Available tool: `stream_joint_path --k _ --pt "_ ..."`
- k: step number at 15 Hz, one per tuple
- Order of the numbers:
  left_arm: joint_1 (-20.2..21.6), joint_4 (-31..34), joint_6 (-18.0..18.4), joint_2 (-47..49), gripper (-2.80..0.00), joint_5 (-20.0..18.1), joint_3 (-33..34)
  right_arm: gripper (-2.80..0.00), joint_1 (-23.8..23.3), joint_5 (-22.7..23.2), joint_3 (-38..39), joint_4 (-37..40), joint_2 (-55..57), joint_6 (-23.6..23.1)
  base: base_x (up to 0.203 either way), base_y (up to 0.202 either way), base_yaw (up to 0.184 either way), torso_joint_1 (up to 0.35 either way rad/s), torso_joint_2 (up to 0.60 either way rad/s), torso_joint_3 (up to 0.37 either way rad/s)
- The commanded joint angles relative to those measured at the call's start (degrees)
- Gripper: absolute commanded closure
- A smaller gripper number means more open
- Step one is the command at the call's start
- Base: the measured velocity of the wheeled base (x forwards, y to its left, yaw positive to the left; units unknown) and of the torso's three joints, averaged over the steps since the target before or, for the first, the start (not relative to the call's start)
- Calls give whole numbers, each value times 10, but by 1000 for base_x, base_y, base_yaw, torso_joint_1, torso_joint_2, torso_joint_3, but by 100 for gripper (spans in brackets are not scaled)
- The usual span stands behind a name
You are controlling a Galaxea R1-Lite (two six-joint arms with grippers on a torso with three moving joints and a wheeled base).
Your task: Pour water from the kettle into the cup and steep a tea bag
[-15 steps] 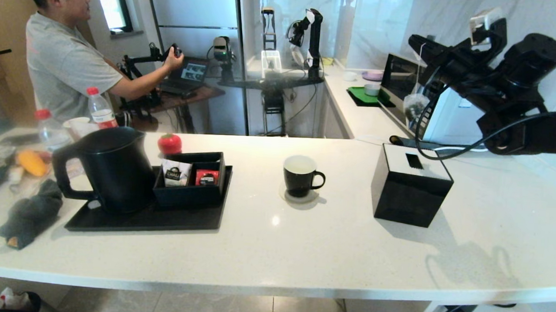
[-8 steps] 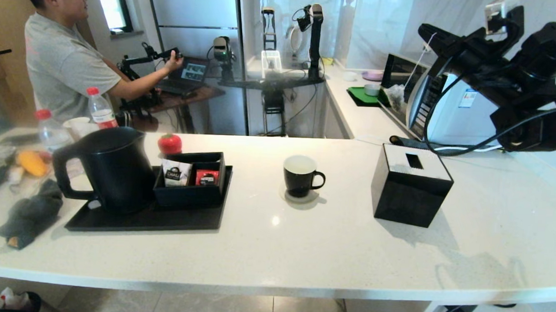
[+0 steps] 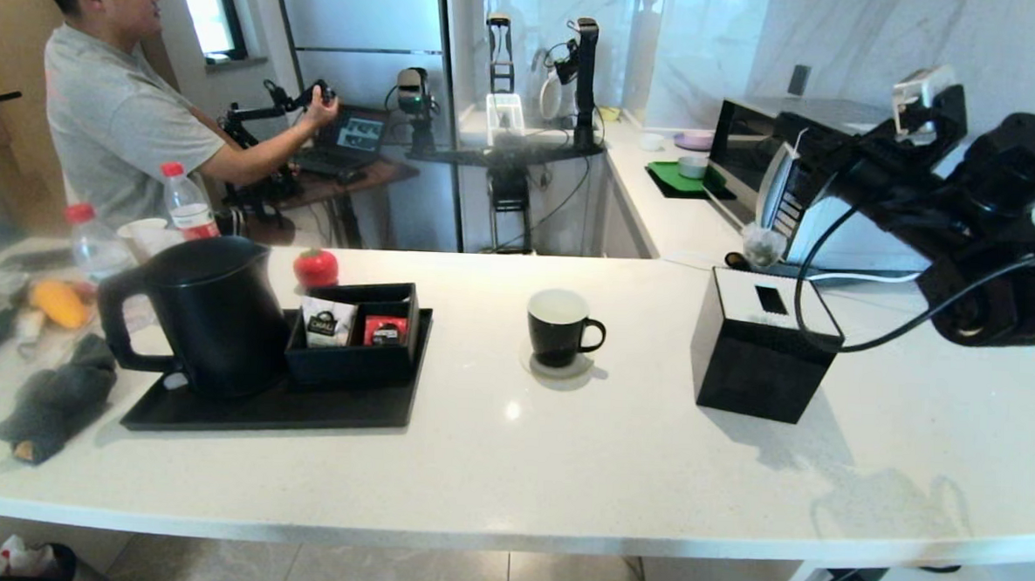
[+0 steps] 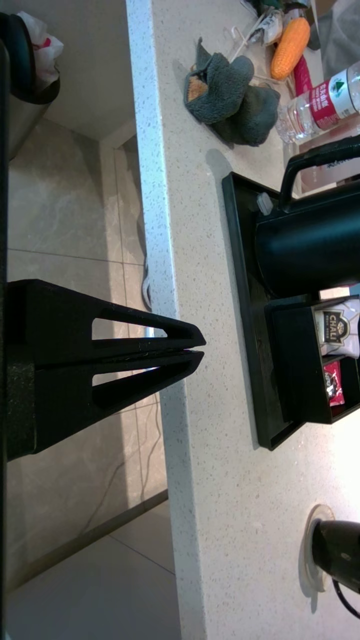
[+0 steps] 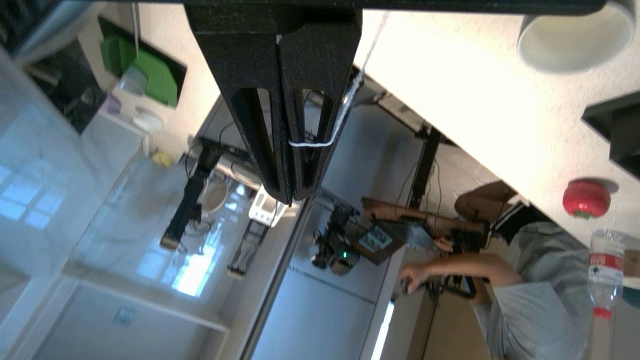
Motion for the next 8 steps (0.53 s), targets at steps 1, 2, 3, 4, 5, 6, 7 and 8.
stream_joint_path --k 1,2,3,4,5,6,7,8 --pt "0 0 0 0 0 0 0 0 -8 2 71 -40 -11 -1 0 0 0 0 0 0" --pt "0 0 0 0 0 0 0 0 -11 2 97 -59 -13 -1 0 0 0 0 0 0" --pt "0 0 0 0 0 0 0 0 -14 3 123 -76 -17 -1 0 0 0 0 0 0" --pt "0 0 0 0 0 0 0 0 -16 3 145 -91 -19 -1 0 0 0 0 0 0" --pt "0 0 0 0 0 0 0 0 -17 3 166 -108 -19 0 0 0 0 0 0 0" --pt "0 0 0 0 0 0 0 0 -22 3 182 -124 -19 0 0 0 0 0 0 0" --pt "0 0 0 0 0 0 0 0 -26 3 194 -132 -18 0 0 0 0 0 0 0" --pt "0 0 0 0 0 0 0 0 -30 3 202 -138 -18 0 0 0 0 0 0 0"
